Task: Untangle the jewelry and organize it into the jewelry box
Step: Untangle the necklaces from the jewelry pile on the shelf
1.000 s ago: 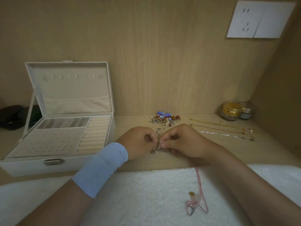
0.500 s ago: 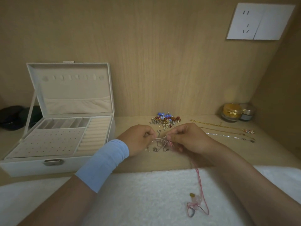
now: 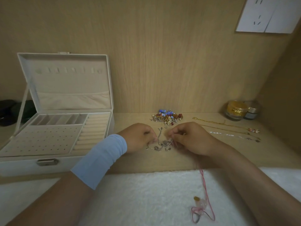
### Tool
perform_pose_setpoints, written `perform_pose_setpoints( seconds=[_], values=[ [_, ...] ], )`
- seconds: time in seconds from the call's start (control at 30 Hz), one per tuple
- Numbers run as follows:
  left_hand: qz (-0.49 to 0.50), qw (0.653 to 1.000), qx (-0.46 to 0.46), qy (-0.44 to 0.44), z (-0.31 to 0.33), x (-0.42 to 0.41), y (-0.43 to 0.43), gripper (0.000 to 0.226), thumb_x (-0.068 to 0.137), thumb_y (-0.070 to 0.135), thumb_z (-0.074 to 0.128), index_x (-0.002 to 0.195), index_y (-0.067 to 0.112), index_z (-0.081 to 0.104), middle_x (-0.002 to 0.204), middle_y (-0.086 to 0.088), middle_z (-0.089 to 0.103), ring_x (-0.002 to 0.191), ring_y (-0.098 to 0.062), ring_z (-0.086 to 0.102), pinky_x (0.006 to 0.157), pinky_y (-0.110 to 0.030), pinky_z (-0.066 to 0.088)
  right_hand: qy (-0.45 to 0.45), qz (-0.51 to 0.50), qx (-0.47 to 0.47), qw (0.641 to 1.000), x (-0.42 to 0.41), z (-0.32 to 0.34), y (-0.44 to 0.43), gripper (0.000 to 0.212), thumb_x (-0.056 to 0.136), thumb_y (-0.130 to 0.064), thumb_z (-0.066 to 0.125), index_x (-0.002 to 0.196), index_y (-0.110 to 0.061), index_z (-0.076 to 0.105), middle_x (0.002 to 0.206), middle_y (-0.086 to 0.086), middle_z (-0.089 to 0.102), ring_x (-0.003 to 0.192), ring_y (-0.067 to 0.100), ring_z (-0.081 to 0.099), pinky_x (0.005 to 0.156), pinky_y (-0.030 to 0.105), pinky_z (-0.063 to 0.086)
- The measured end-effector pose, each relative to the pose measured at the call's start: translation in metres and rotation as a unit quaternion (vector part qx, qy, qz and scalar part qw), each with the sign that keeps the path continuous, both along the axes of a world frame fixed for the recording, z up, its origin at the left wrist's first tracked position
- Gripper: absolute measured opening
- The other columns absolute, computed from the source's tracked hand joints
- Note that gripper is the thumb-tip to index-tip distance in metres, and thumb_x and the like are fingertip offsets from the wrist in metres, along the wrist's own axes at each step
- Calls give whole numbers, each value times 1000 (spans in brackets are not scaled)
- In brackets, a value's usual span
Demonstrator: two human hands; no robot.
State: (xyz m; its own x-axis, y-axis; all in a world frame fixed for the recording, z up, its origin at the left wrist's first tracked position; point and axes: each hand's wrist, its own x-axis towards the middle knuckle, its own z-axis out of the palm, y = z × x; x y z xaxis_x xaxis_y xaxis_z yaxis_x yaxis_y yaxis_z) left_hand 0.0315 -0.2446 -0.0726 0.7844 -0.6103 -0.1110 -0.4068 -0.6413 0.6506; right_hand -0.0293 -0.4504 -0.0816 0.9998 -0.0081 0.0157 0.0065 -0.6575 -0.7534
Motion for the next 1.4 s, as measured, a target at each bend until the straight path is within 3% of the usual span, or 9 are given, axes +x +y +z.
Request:
perform_pose_setpoints(
  seconds=[0.2, 0.43, 0.67, 0.77, 0.83, 0.9, 1.03, 1.27, 1.4],
  values=[
    [37, 994, -61, 83, 1, -6, 0, 26, 101, 16, 43, 82, 16, 62, 65, 5, 70, 59, -15, 58, 70, -27, 49, -13, 8, -61, 998, -1, 1, 3, 16, 92, -19, 67, 82, -31, 71, 57, -26, 63, 55, -10, 56, 58, 7, 38],
    [17, 999, -18, 38, 17, -6, 12, 27, 99, 24, 48, 79, 21, 66, 53, 7, 64, 66, -16, 62, 78, -32, 51, 6, 64, -43, 997, -13, 17, 9, 11, 87, -16, 73, 92, -24, 78, 58, -22, 65, 55, -9, 56, 57, 4, 38],
    [-61, 987, 107, 102, 26, -14, 24, 21, 94, 23, 57, 83, 16, 73, 69, 6, 66, 55, -12, 60, 67, -22, 49, 96, 152, -72, 981, -15, 25, 14, 9, 85, -18, 76, 93, -21, 79, 76, -11, 72, 66, -7, 60, 65, 9, 44],
    [-75, 977, 165, 114, 29, -19, 21, 13, 88, 30, 65, 80, 24, 74, 64, 4, 64, 54, -13, 58, 61, -23, 50, 70, 144, -57, 985, -5, 31, 14, 6, 88, -19, 73, 91, -19, 78, 76, -7, 74, 65, -2, 62, 67, 16, 50],
    [-71, 971, 197, 114, 32, -22, 21, 12, 84, 34, 70, 76, 25, 74, 57, 3, 62, 52, -15, 57, 56, -21, 49, 27, 133, -91, 987, 4, 32, 14, 10, 89, -17, 70, 92, -23, 78, 74, -14, 72, 63, -9, 59, 63, 8, 43],
    [-67, 975, 196, 85, 32, -22, 22, 12, 82, 34, 71, 81, 24, 76, 61, 4, 65, 52, -13, 58, 58, -19, 50, 13, 140, -132, 981, 10, 31, 18, 15, 88, -14, 71, 93, -25, 79, 72, -20, 69, 64, -14, 58, 62, 4, 38],
    [-19, 991, 106, -73, 25, -14, 13, 10, 80, 30, 71, 86, 34, 77, 79, 17, 70, 82, -3, 66, 85, -26, 54, 24, 158, -149, 976, 18, 24, 20, 14, 83, -14, 78, 93, -23, 80, 60, -25, 63, 57, -13, 54, 59, 5, 36],
    [-16, 985, 90, -143, 0, -17, -7, 11, 79, 43, 74, 89, 39, 75, 79, 21, 60, 87, 0, 58, 71, -19, 39, 9, 139, -235, 962, 23, 21, 1, 4, 85, -25, 72, 84, -26, 76, 77, -21, 68, 74, -7, 59, 70, 17, 45],
    [-23, 975, 123, -184, -1, -13, -6, 8, 87, 37, 64, 89, 33, 71, 87, 17, 61, 88, -3, 58, 74, -24, 43, 33, 121, -290, 949, 22, 24, -7, 10, 84, -26, 67, 85, -21, 75, 83, -9, 72, 80, 7, 64, 76, 31, 53]
  ],
)
